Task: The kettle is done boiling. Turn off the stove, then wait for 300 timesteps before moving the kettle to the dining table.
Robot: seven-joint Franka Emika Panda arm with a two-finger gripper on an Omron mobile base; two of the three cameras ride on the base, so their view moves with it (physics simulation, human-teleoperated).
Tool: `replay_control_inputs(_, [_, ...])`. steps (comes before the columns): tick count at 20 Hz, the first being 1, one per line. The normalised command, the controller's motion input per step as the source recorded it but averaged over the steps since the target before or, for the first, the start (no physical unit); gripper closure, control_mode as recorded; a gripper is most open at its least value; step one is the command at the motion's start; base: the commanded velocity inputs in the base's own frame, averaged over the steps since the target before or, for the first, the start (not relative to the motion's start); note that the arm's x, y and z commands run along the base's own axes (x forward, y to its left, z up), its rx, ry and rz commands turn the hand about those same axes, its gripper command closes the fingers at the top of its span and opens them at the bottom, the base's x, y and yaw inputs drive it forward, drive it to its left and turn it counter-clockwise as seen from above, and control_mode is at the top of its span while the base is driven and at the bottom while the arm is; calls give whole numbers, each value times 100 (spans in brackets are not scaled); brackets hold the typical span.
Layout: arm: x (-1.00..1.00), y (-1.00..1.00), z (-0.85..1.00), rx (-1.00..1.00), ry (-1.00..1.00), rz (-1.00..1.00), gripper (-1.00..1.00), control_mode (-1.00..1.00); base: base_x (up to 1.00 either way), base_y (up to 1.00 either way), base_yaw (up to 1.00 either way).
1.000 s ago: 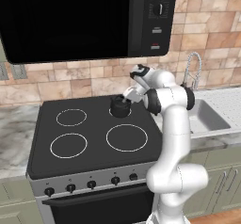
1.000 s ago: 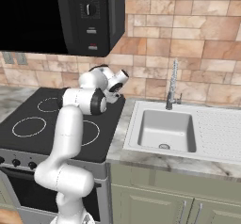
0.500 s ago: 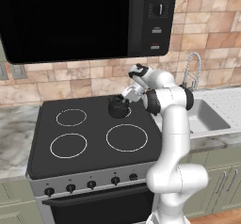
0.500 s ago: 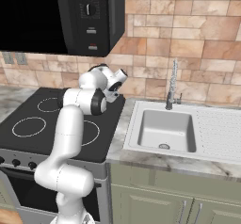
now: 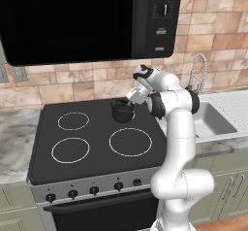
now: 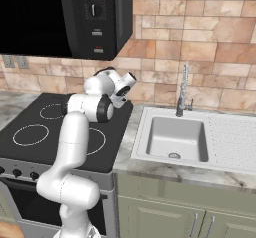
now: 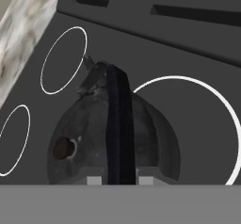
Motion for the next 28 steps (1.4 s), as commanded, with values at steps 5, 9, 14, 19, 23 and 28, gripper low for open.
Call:
replay_control_inputs(5, [0, -2, 0, 1, 0, 0, 100, -100, 0, 0, 0])
replay_control_inputs(9, [-1, -6, 0, 2, 0, 0, 100, -100, 0, 0, 0])
replay_control_inputs(14, [-11, -9, 0, 3, 0, 0, 100, -100, 0, 0, 0])
replay_control_inputs(19, [-21, -12, 5, 3, 0, 0, 100, -100, 0, 0, 0])
replay_control_inputs(23, [-27, -10, 17, 0, 0, 0, 100, -100, 0, 0, 0])
replay_control_inputs(28, [-34, -12, 21, 0, 0, 0, 100, -100, 0, 0, 0])
